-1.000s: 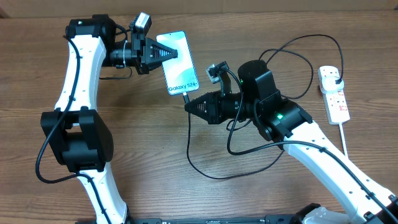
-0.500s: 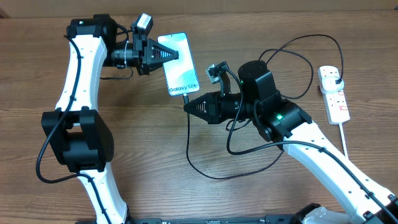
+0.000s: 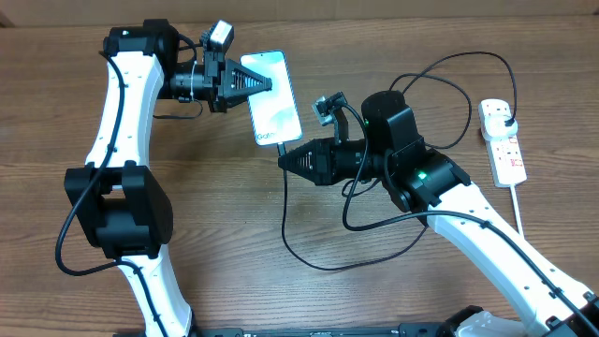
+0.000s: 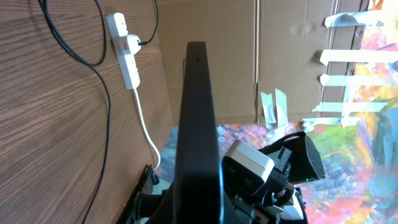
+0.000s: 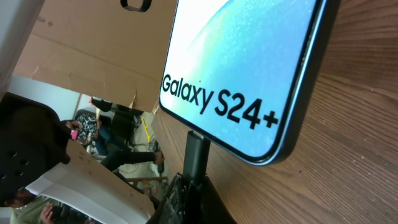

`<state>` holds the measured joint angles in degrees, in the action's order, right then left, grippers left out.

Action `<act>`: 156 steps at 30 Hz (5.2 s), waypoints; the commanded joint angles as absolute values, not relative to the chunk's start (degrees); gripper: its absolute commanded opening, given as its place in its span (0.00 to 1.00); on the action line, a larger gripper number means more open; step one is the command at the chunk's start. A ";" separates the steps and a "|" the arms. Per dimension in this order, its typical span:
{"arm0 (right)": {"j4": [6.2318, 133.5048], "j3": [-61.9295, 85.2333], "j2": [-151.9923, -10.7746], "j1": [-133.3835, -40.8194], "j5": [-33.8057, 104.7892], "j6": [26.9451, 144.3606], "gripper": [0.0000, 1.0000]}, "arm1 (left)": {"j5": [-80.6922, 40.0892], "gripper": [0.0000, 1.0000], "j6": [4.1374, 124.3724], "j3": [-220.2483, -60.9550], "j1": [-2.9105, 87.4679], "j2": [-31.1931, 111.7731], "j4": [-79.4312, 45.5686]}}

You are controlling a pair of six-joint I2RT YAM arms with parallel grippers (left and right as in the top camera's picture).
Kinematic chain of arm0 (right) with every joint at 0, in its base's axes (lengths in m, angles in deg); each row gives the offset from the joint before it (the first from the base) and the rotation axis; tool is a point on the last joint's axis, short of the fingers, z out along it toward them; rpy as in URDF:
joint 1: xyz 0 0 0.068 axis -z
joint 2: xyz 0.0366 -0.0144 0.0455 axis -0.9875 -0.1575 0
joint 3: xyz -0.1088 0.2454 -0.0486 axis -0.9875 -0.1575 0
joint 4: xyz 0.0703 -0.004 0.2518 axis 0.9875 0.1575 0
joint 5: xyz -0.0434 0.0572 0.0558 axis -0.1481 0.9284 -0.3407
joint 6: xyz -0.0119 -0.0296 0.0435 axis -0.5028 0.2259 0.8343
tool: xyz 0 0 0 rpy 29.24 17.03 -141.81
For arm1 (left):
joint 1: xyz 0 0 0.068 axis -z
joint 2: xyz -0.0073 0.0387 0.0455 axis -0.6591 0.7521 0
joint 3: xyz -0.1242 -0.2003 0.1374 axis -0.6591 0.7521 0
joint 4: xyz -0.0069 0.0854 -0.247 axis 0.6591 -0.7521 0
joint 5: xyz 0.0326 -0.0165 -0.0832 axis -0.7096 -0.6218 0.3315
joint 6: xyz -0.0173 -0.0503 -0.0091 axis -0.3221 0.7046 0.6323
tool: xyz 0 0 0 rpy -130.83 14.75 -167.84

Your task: Plug charger to phone and switch on socket

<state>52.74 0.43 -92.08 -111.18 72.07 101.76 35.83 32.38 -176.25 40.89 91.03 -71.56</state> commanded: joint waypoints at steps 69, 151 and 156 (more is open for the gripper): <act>80.57 2.00 -90.33 -108.88 51.00 99.79 0.63 | -2.05 0.21 46.30 -158.61 44.26 103.71 -41.60; 81.55 8.93 -95.71 -38.81 70.26 90.18 0.04 | -25.88 1.00 48.79 -170.33 44.26 58.97 -55.39; 78.49 8.93 -103.51 -35.03 73.03 90.16 0.04 | -25.88 1.00 48.81 -170.33 44.26 58.97 -55.39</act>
